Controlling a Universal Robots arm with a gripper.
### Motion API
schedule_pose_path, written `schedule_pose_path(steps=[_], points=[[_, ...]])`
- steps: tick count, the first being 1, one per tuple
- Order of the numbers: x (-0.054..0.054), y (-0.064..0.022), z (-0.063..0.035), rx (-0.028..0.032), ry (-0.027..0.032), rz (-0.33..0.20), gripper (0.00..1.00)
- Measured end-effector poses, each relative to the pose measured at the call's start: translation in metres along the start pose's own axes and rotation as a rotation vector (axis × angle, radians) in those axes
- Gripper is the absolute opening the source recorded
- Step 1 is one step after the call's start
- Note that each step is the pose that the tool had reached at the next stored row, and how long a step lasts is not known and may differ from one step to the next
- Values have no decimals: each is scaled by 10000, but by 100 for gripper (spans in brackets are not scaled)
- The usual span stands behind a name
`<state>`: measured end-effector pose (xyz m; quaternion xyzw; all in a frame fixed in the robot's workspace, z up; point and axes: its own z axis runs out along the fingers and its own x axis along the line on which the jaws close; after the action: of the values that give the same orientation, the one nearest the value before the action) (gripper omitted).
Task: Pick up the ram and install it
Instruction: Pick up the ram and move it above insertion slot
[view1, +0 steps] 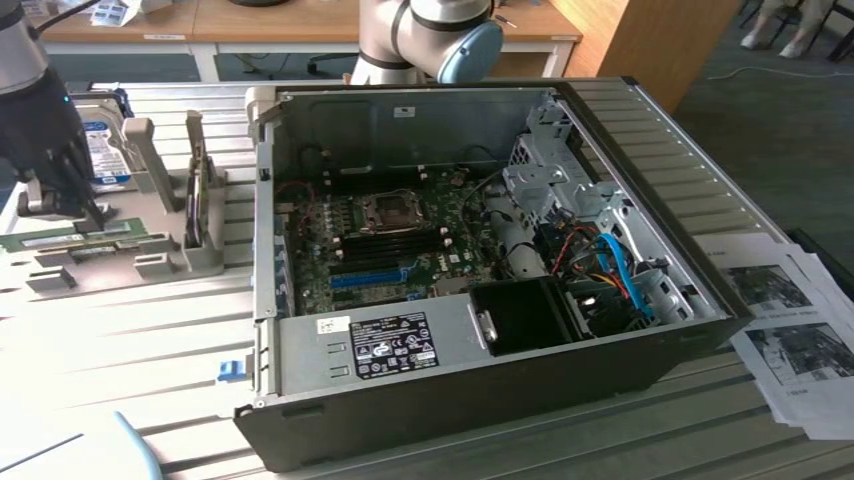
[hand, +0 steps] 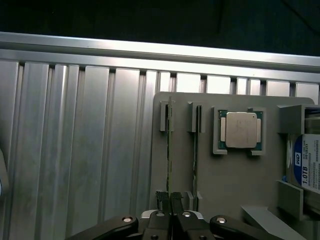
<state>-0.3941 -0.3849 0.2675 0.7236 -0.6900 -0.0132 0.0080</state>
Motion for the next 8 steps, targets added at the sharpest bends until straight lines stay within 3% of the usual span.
schedule_pose_path(steps=[8], points=[[-1, 3, -106, 0, 0, 0, 11]])
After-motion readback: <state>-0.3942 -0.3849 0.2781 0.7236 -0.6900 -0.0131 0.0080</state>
